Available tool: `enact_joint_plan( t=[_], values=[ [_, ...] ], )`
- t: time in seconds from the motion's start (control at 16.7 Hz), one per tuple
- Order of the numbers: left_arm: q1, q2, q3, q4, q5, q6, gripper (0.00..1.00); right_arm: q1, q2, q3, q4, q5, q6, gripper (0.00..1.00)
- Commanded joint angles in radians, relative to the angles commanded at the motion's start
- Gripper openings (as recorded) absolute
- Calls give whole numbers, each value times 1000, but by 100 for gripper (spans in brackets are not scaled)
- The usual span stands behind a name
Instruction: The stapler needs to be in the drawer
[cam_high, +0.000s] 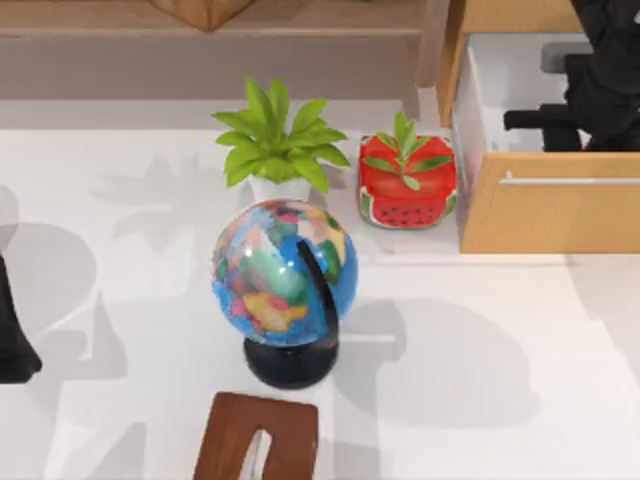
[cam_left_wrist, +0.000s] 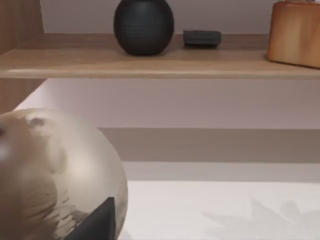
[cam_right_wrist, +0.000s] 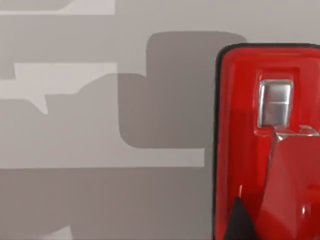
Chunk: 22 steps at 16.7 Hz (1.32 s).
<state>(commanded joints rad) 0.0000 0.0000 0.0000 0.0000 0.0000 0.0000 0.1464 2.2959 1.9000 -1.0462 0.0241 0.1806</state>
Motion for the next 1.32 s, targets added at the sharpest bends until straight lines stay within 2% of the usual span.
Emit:
enact_joint_plan(
  t=[0.3,1.08,1.32],
  values=[
    [0,0,0,0,0,0,100,-1,-3,-11,-6,-1,-9,0],
    [0,0,0,0,0,0,100,-1,-3,-11,-6,-1,-9,98],
    [0,0,0,0,0,0,100,-1,-3,-11,-6,-1,-9,100]
  ],
)
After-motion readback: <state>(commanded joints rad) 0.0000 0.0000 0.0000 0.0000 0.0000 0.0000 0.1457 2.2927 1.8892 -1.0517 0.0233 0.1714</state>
